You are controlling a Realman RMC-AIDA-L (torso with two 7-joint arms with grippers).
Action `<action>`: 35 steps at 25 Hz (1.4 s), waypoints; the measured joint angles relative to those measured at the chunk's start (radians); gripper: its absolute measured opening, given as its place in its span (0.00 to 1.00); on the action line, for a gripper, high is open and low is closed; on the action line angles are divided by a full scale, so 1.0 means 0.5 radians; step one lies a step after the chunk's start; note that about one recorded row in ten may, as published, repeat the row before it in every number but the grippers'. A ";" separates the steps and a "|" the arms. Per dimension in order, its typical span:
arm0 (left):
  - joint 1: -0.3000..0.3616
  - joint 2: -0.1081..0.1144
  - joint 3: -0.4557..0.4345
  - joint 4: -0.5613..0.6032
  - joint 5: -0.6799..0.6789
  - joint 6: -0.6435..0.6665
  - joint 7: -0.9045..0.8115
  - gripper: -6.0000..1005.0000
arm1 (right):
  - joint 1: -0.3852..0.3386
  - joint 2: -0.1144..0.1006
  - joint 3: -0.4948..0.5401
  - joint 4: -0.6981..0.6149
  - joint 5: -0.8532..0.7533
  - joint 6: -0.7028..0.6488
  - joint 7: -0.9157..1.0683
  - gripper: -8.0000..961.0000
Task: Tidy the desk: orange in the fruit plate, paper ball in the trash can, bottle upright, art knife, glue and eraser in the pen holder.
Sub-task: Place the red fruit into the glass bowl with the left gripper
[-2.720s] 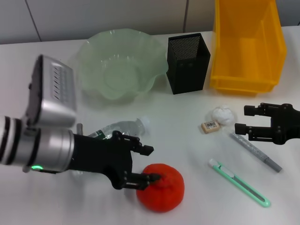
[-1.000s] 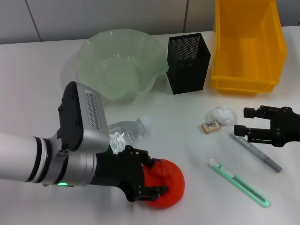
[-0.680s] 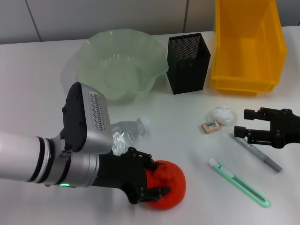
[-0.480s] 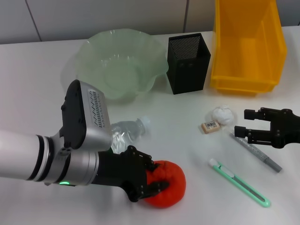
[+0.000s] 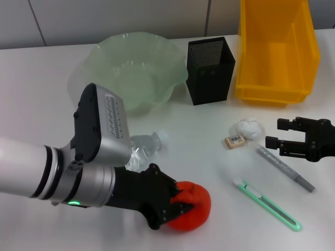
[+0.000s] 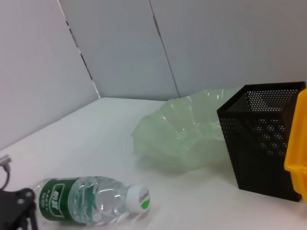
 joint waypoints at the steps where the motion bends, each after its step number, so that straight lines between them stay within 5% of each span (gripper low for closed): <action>1: 0.004 0.000 0.005 0.034 0.003 0.017 -0.017 0.21 | 0.000 0.000 0.000 0.003 0.000 0.008 0.000 0.79; 10: 0.020 0.003 -0.024 0.280 0.055 0.090 -0.126 0.12 | -0.007 0.000 0.000 0.008 -0.001 0.028 -0.017 0.79; 18: -0.005 0.002 -0.243 0.350 0.105 -0.071 -0.123 0.08 | -0.007 0.001 0.000 0.012 -0.005 0.015 -0.018 0.79; 23: -0.016 0.003 -0.296 0.373 0.149 -0.307 -0.086 0.06 | 0.000 0.002 -0.011 0.044 -0.011 0.010 -0.021 0.79; 35: -0.130 -0.009 -0.183 0.201 0.162 -1.422 0.011 0.06 | 0.003 0.027 -0.019 0.060 -0.015 0.018 -0.035 0.79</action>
